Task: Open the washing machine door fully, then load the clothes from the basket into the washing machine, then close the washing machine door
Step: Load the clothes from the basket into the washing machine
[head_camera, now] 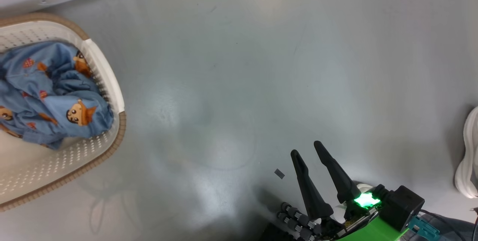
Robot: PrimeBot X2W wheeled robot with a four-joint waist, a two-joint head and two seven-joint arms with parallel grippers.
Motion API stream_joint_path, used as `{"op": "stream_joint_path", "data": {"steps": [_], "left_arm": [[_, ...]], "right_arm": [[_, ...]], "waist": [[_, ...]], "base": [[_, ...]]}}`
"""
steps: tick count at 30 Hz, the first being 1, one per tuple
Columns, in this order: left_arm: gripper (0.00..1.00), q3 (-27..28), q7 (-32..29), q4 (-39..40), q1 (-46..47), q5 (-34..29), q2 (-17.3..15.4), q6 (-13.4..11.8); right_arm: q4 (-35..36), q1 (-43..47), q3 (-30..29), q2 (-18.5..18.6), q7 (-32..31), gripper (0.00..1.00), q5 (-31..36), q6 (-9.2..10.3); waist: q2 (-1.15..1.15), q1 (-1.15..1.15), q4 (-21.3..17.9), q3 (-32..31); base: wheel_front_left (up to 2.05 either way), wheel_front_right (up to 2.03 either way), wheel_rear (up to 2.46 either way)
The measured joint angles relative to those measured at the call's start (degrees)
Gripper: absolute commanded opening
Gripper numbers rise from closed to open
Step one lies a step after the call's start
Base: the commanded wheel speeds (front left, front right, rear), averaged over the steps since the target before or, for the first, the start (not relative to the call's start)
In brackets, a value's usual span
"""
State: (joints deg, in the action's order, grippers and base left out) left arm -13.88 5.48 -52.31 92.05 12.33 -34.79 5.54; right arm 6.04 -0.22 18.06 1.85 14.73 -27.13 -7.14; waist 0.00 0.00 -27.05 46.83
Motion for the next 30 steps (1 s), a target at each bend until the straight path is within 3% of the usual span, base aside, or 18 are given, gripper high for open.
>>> {"op": "stream_joint_path", "data": {"steps": [10, 30], "left_arm": [[1.0, -1.6, 1.6, -1.5, -0.2, 0.0, 1.8, -0.8], [1.0, -2.9, 6.9, -6.3, -8.2, 2.6, 9.5, -2.7]], "right_arm": [[-0.8, -0.5, -0.2, 0.0, 0.0, 1.0, 0.0, 0.0], [-3.5, -2.5, -2.1, 0.1, 0.0, 1.0, 1.5, 0.0]], "waist": [[0.0, 0.0, 1.8, -1.1], [0.0, 0.0, 5.6, -7.1]], "base": [[0.0, 0.0, 0.0], [0.0, 0.0, 0.0]]}}
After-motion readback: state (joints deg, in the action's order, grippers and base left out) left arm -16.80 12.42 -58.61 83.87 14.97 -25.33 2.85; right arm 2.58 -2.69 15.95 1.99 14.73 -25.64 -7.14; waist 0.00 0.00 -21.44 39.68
